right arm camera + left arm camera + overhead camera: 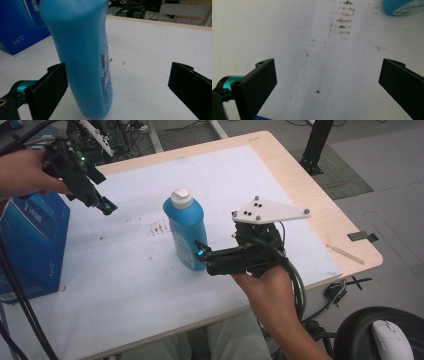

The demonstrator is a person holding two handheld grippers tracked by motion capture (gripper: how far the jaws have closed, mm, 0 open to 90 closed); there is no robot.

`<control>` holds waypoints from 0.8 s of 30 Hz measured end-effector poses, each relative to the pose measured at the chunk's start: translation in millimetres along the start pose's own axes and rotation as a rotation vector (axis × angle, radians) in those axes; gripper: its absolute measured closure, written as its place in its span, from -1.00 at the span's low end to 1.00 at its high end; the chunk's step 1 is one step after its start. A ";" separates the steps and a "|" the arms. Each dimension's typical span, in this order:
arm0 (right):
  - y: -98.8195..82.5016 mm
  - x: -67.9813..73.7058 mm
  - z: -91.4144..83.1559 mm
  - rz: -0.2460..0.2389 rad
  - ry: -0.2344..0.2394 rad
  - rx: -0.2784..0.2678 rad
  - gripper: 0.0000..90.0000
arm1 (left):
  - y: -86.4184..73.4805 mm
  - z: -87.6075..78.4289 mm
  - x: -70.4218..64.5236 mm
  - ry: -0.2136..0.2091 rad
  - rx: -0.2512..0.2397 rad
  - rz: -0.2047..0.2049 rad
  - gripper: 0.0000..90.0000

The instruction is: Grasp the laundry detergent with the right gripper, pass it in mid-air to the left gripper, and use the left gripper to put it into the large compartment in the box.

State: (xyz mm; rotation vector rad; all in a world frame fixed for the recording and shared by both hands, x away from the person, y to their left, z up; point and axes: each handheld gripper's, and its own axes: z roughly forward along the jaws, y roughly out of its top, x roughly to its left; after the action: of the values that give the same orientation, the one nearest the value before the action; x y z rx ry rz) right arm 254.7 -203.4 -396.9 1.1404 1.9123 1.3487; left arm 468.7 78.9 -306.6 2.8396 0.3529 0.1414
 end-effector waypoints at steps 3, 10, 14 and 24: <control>0.5 5.0 1.2 0.001 0.004 -0.003 -0.96 | -0.8 -0.4 0.1 0.001 0.000 -0.003 -0.96; 0.1 18.1 5.6 -0.013 0.012 0.005 -0.96 | -2.4 -1.5 0.2 0.002 -0.003 -0.006 -0.96; 0.1 23.1 9.1 0.000 0.016 0.004 -0.96 | -3.3 -1.1 0.4 0.003 -0.005 -0.004 -0.96; 0.5 29.3 17.0 0.013 0.012 0.001 -0.96 | -4.5 -1.6 0.2 0.003 0.000 -0.012 -0.96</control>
State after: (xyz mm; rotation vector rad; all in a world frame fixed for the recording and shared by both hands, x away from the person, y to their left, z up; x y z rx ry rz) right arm 253.7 -169.8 -401.2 1.1501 1.9168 1.3644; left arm 467.7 83.5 -306.4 2.8369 0.3698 0.1431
